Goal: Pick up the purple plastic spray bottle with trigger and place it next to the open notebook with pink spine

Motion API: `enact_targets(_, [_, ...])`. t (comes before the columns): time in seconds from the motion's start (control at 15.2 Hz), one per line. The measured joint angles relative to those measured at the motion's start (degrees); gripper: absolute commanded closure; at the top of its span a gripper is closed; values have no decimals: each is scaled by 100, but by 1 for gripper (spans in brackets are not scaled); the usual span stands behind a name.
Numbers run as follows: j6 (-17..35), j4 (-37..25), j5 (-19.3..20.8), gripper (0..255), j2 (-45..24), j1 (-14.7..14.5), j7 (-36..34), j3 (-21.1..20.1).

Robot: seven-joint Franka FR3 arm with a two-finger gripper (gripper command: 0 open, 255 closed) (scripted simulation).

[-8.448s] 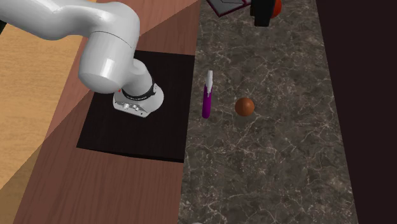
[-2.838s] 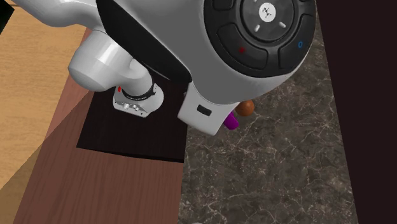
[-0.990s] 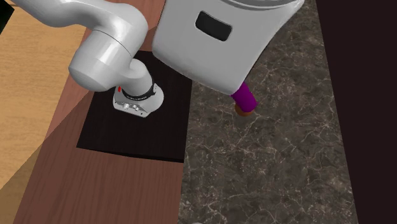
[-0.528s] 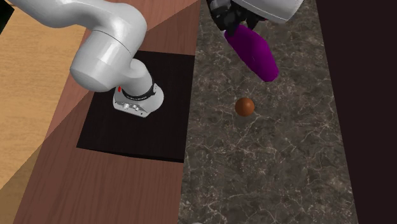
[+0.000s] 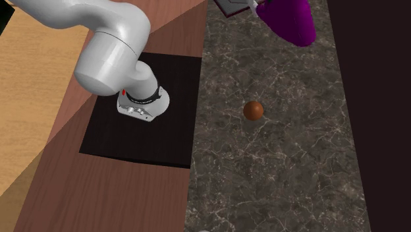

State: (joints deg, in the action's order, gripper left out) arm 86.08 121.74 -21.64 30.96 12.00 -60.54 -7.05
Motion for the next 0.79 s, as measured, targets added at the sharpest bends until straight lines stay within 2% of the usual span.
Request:
enact_targets(0.4, [390, -608, -224, 255, -713, -201, -723, -632])
enact_targets(0.79, [766, -1363, -201, 255, -1573, -378, -1446, -1224])
